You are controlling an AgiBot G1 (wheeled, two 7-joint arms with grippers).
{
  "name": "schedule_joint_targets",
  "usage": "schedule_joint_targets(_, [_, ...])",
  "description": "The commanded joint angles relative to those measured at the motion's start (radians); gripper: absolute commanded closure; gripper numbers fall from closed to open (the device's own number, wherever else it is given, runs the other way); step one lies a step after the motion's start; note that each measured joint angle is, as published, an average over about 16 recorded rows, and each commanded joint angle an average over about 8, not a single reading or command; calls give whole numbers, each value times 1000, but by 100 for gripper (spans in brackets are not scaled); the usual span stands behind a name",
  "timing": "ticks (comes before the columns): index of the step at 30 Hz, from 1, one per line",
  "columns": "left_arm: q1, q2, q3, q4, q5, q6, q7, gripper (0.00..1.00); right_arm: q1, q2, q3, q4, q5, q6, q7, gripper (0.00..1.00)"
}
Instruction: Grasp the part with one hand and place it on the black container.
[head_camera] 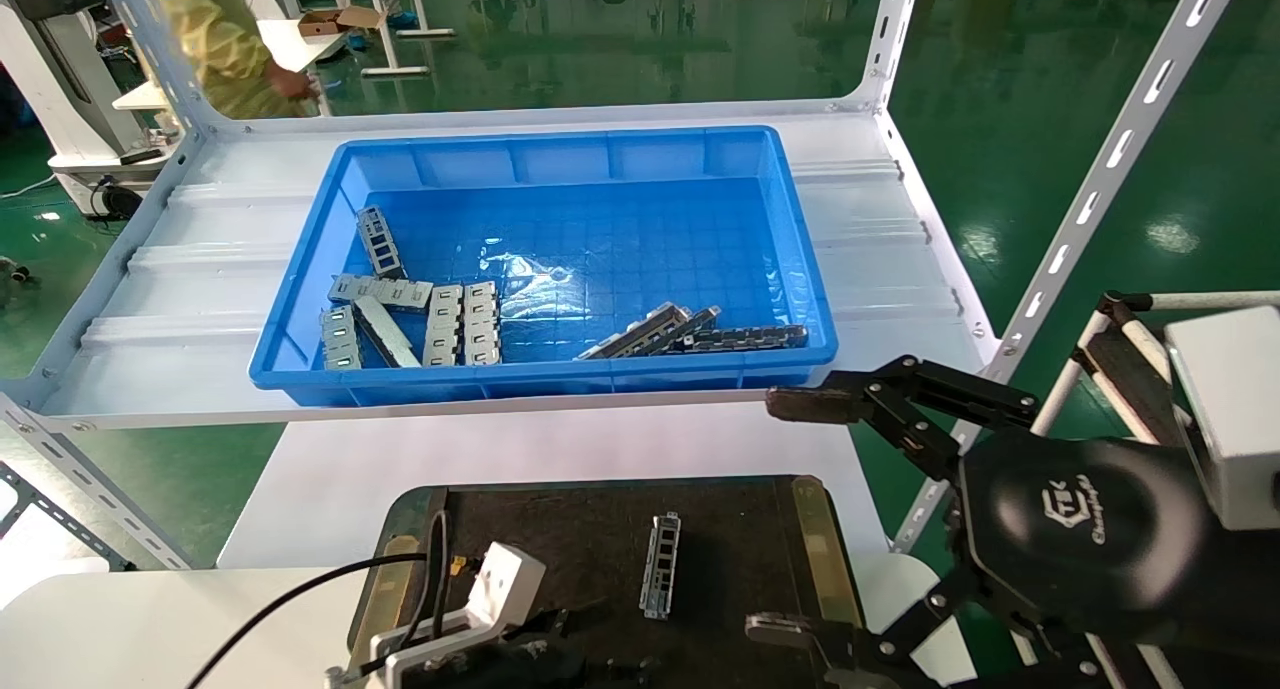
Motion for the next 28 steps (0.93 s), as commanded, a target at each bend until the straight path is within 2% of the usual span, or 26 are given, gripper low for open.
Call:
schedule_joint_targets(1, [9, -29, -27, -14, -30, 56, 49, 0, 0, 0, 0, 0, 0, 0, 0, 0])
schedule_joint_targets(7, [35, -65, -120, 35, -157, 250, 223, 0, 0, 0, 0, 0, 0, 0, 0, 0])
schedule_joint_targets(12, [40, -93, -155, 85, -219, 392, 309, 0, 0, 0, -1, 0, 0, 0, 0, 0])
schedule_joint_targets(19, [26, -137, -164, 108, -246, 506, 330, 0, 0, 0, -1, 0, 1, 0, -1, 0])
schedule_joint_targets(28, [23, -167, -173, 102, -262, 540, 325, 0, 0, 1, -1, 0, 1, 1, -1, 0])
